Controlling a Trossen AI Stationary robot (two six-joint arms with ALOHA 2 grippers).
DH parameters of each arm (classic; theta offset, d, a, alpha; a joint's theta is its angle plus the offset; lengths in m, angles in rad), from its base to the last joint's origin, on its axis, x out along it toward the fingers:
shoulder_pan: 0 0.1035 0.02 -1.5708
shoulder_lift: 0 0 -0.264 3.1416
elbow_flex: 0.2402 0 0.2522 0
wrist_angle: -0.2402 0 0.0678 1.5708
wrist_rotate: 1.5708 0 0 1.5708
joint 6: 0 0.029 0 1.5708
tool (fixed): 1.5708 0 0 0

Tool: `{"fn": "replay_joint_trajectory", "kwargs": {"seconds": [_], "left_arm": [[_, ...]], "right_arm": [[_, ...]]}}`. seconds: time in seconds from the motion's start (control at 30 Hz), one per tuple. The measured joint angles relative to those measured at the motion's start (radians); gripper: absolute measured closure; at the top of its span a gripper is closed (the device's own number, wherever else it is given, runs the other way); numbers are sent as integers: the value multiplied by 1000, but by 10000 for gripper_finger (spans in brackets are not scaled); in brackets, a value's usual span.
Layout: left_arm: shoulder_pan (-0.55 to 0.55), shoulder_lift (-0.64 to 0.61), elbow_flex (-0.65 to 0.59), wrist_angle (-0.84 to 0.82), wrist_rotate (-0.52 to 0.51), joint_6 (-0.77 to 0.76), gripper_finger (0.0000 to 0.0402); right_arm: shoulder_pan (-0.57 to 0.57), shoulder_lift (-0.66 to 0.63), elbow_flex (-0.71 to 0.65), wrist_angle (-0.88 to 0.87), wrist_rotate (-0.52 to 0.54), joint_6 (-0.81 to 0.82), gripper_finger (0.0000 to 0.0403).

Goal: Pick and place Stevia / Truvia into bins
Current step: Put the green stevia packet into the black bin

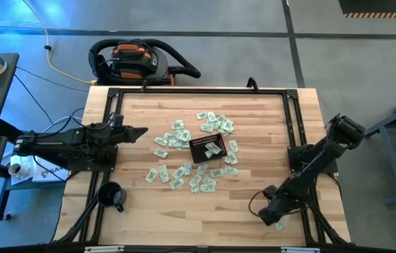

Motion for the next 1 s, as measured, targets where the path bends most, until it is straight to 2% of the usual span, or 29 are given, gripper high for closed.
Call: {"fn": "replay_joint_trajectory", "kwargs": {"seconds": [0.2, 0.4, 0.6, 1.0], "left_arm": [[0, 0, 0, 0, 0, -2, 291], [0, 0, 0, -1, 1, -2, 291], [0, 0, 0, 0, 43, -6, 291], [0, 0, 0, -27, 81, 23, 291]], "right_arm": [[87, 2, -7, 29, 59, -28, 164], [118, 30, -34, 63, 62, -32, 164], [68, 42, -35, 67, 56, -44, 164], [-63, 56, -32, 52, -51, 30, 164]]}}
